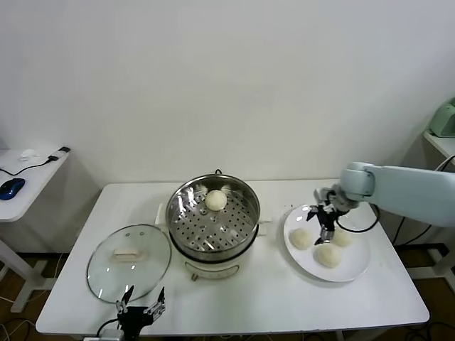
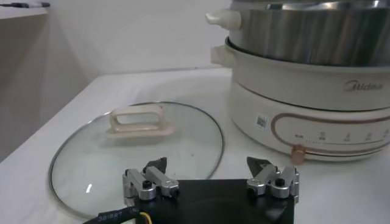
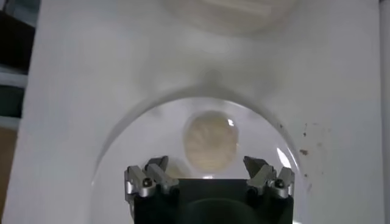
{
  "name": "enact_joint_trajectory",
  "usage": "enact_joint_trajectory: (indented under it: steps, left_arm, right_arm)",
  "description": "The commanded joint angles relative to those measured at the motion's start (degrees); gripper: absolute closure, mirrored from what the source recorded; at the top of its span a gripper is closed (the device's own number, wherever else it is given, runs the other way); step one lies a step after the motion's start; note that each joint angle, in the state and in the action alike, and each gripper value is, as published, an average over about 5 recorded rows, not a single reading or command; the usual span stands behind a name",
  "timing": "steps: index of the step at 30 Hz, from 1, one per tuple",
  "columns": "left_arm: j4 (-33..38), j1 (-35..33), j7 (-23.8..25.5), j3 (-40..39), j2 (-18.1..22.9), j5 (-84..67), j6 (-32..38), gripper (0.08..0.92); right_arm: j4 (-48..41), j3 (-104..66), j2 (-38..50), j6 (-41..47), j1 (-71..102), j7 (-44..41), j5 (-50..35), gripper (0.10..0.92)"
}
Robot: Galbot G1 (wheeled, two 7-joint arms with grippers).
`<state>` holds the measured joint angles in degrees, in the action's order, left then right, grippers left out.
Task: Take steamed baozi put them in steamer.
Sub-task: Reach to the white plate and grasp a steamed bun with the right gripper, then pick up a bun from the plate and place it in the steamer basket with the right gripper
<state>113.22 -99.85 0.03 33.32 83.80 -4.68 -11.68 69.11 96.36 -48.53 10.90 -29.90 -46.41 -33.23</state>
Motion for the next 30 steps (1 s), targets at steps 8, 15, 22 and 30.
enact_joint_trajectory:
  steps: [8,15,22,30]
  left_arm:
    - [0.12,-0.11,0.24,-0.03,-0.12,-0.06,-0.45,0.177]
    - [0.21,-0.23,0.22,-0.04,-0.12,-0.12,-0.47,0.177]
    - [0.68,-0.57,0.19,0.03,-0.06,-0.26,-0.69,0.177]
    - [1.92,-0.89,0.18,-0.05,0.1,-0.26,-1.3,0.177]
  right_arm:
    - [-9.71,-7.16,-5.52,3.6,10.11,-2.93,1.35,0.203]
    - [-11.12,-7.63,-6.07,3.07,9.92,-3.61,2.12,0.25]
    - [-8.68,-6.68,-4.64,2.22,5.64,-5.84,1.58,0.365]
    - [-2.9,4.27,-4.14,0.27,-16.66,-12.61,-6.06,0.388]
